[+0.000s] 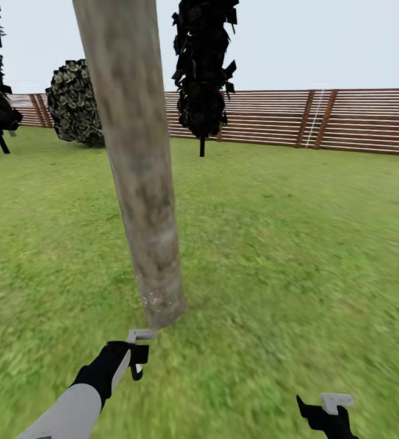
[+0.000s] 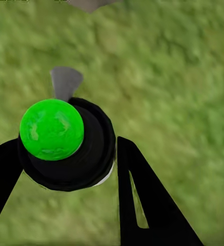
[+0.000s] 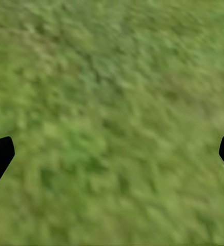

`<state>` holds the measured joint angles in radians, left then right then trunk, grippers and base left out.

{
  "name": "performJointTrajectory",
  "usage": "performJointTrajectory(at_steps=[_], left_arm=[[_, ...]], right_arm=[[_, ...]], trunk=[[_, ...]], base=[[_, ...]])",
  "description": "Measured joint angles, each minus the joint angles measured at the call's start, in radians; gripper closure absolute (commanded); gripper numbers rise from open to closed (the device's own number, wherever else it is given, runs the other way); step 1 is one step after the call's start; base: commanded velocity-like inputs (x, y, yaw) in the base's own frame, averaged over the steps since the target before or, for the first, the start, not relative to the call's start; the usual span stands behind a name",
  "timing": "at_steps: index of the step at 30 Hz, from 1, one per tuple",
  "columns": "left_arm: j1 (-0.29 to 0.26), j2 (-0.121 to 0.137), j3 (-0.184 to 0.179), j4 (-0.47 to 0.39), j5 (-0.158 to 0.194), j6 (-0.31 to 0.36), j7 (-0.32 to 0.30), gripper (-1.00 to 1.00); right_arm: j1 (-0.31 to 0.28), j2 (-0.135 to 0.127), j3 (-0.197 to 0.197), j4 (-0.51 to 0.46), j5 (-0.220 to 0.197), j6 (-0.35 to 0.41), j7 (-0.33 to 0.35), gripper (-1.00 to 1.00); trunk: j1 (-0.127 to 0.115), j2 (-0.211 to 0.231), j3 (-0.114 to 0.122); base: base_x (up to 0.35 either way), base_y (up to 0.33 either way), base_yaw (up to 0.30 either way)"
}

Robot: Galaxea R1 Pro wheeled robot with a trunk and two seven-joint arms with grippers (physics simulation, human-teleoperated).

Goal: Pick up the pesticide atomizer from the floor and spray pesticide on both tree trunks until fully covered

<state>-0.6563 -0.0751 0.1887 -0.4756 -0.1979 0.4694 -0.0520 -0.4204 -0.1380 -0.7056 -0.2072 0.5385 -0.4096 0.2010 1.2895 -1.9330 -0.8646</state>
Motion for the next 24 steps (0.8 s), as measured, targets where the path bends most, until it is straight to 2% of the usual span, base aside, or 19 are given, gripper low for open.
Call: performJointTrajectory(at_steps=[9, 24], left_arm=[[0.0, 0.0, 0.0, 0.0, 0.0, 0.0, 0.0, 1.0], [0.0, 0.0, 0.001, 0.002, 0.0, 0.0, 0.0, 1.0]], right_arm=[[0.0, 0.0, 0.0, 0.0, 0.0, 0.0, 0.0, -1.0], [0.0, 0.0, 0.0, 0.0, 0.0, 0.0, 0.0, -1.0]], trunk=[[0.0, 0.0, 0.0], [0.0, 0.0, 0.0]], base=[[0.117, -0.272, 0.041], [0.141, -0.267, 0.267]])
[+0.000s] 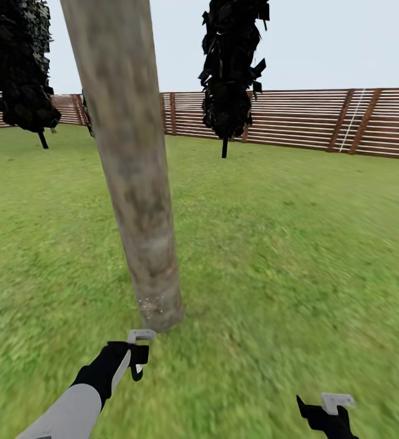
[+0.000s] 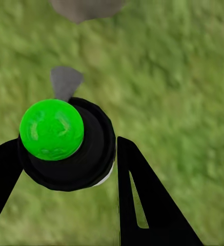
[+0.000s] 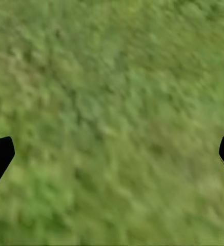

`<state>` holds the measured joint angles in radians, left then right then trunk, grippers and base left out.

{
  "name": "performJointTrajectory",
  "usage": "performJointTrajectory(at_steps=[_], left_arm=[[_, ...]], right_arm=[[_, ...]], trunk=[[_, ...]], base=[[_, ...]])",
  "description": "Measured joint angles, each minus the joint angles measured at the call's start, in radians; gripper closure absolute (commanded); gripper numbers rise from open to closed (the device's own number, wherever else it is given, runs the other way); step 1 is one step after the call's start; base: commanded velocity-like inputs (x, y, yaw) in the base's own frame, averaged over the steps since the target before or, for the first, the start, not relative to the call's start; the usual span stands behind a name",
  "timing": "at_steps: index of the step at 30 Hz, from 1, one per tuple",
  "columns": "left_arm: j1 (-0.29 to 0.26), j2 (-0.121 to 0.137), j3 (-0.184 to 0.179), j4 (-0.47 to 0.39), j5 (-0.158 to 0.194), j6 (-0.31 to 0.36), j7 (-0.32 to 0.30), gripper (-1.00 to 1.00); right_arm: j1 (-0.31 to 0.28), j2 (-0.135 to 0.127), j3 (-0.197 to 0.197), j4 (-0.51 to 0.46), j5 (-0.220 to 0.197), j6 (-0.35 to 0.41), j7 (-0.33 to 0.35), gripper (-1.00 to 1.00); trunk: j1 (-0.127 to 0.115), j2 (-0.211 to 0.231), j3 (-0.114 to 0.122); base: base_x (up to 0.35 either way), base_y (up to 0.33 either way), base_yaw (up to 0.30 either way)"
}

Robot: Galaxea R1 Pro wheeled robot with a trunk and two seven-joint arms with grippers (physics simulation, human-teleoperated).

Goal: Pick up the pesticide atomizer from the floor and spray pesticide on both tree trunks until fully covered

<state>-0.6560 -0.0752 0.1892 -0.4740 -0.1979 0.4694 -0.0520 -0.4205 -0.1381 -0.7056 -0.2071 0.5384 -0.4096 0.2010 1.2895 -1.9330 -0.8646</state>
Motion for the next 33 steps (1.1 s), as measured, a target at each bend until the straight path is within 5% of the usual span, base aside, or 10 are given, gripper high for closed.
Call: performJointTrajectory(at_steps=[13, 28, 33], left_arm=[[-0.001, 0.0, 0.003, -0.011, 0.004, -0.001, 0.0, 1.0], [-0.112, -0.003, -0.009, -0.024, 0.005, 0.079, -0.015, 1.0], [-0.116, -0.051, -0.011, -0.077, 0.003, 0.113, -0.014, 1.0]], right_arm=[[0.0, 0.0, 0.0, 0.0, 0.0, 0.0, 0.0, -1.0], [0.0, 0.001, 0.0, 0.0, 0.0, 0.0, 0.0, -1.0], [0.0, 0.002, 0.0, 0.001, 0.0, 0.0, -0.001, -1.0]], trunk=[[0.0, 0.0, 0.0], [0.0, 0.0, -0.001], [0.0, 0.0, -0.002]], base=[[-0.026, -0.185, 0.272], [0.0, 0.0, -0.032], [0.0, 0.0, -0.015]])
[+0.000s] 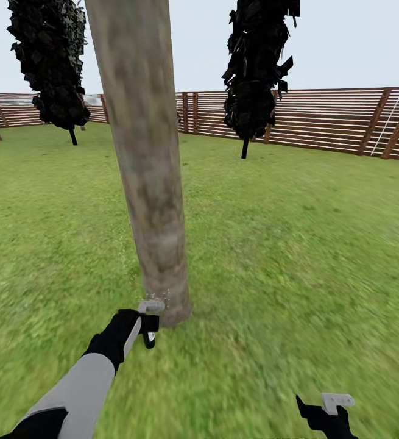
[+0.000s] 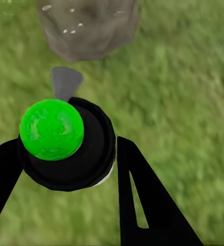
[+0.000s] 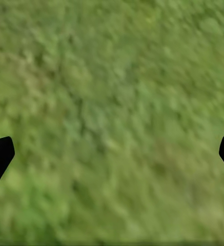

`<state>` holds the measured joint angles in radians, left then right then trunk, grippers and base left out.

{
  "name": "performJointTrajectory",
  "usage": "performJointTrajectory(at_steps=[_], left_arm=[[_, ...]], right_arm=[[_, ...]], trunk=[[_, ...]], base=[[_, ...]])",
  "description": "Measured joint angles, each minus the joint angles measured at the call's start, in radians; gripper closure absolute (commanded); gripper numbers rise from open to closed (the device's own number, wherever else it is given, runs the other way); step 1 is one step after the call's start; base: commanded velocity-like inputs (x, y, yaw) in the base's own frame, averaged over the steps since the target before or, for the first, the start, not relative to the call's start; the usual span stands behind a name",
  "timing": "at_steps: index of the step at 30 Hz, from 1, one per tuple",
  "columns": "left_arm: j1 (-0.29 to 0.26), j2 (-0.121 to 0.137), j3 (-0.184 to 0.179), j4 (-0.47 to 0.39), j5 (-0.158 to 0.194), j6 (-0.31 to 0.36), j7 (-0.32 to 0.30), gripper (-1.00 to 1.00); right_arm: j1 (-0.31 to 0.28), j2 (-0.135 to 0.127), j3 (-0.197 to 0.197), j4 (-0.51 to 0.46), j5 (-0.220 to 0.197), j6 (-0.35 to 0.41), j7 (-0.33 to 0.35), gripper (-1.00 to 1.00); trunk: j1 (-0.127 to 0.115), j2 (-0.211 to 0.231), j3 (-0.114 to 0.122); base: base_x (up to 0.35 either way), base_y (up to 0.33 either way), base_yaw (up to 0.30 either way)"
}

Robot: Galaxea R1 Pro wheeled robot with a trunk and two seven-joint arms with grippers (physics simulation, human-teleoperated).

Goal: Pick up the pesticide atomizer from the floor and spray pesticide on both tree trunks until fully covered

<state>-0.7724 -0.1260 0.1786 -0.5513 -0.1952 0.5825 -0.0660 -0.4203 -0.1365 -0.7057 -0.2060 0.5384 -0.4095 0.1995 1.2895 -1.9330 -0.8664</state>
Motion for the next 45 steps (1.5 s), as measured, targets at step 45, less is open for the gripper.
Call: performJointTrajectory(at_steps=[45], left_arm=[[0.016, 0.095, -0.111, -0.355, 0.016, 0.302, -0.013, 1.0]], right_arm=[[0.0, 0.0, 0.0, 0.0, 0.0, 0.0, -0.005, -1.0]], trunk=[[0.0, 0.0, 0.0]], base=[[0.0, 0.0, 0.0]])
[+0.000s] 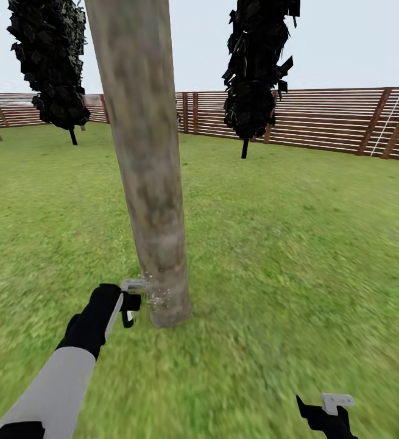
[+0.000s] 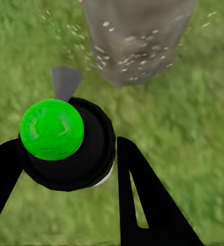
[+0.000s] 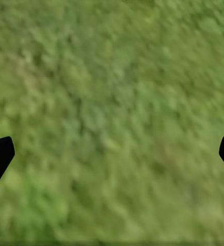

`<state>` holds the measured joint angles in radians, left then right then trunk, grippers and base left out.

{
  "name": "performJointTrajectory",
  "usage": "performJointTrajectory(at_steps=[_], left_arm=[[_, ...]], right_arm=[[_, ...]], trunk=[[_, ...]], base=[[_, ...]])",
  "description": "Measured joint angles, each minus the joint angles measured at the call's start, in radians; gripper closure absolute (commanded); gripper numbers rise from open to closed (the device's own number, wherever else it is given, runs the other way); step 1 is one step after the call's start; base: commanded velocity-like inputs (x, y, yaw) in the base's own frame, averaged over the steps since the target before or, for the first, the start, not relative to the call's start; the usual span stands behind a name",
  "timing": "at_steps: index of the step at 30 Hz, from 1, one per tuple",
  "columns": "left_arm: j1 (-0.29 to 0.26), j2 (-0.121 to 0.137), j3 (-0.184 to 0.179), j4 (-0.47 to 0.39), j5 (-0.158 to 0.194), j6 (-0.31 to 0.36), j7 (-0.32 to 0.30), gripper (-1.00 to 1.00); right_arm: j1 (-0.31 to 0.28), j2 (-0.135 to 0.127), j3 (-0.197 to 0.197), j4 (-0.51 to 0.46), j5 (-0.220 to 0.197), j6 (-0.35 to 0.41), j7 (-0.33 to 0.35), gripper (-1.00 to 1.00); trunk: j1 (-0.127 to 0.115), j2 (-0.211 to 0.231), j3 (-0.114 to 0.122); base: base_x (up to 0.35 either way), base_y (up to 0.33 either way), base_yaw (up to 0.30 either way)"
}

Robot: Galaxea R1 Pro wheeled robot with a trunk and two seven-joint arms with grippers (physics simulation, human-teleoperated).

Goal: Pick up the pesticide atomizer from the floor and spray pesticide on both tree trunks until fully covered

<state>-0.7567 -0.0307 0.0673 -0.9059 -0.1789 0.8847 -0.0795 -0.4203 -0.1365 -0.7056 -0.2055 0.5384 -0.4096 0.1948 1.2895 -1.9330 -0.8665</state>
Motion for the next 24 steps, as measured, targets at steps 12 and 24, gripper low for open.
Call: performJointTrajectory(at_steps=[12, 24], left_arm=[[-0.006, -0.09, -0.055, -0.187, 0.009, 0.122, -0.002, 1.0], [-0.001, -0.101, -0.144, -0.26, 0.022, 0.137, -0.002, 1.0]], right_arm=[[0.0, 0.0, 0.0, 0.001, 0.0, 0.0, -0.001, -1.0], [0.0, 0.0, 0.0, 0.0, 0.0, 0.0, -0.002, -1.0]], trunk=[[0.0, 0.0, 0.0], [0.0, 0.0, 0.0]], base=[[0.0, 0.0, 0.0], [0.0, 0.0, 0.0]])
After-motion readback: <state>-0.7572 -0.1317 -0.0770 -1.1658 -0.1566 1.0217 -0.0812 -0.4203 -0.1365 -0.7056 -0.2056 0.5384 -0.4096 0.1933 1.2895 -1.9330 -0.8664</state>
